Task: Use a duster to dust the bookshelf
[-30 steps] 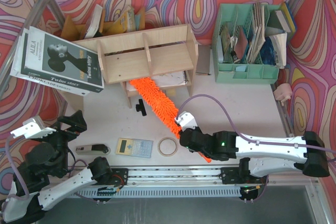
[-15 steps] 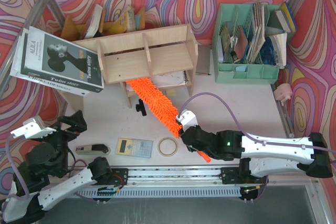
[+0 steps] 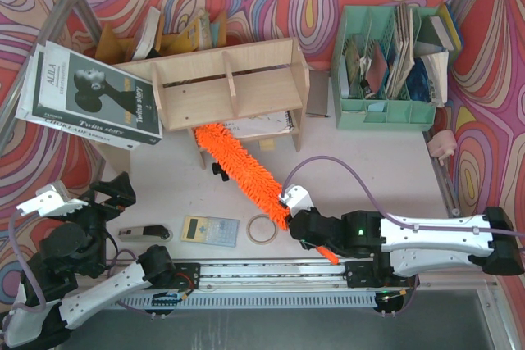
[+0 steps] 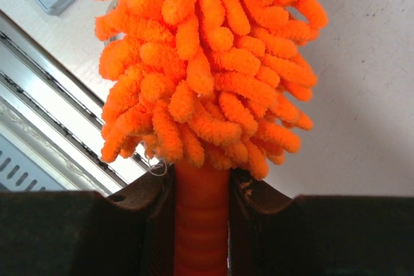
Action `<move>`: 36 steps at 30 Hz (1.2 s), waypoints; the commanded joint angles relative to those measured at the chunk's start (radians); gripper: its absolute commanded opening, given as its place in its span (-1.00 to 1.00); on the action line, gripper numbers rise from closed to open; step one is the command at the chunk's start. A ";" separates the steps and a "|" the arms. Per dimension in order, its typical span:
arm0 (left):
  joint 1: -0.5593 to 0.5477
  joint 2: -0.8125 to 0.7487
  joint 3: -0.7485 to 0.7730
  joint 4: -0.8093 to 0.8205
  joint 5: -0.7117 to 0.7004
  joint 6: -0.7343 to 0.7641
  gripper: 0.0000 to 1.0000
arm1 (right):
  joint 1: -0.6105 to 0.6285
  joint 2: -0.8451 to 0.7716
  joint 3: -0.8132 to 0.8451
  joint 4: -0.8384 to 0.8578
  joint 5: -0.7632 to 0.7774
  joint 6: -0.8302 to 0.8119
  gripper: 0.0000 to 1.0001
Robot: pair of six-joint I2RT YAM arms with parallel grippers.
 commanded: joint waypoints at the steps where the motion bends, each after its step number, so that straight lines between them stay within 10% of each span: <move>1: -0.003 -0.001 -0.010 0.011 -0.003 0.012 0.97 | 0.026 -0.021 0.098 -0.024 0.048 -0.028 -1.00; 36: -0.003 -0.003 -0.011 0.010 0.003 0.005 0.97 | 0.044 -0.106 0.196 -0.240 0.387 0.185 -1.00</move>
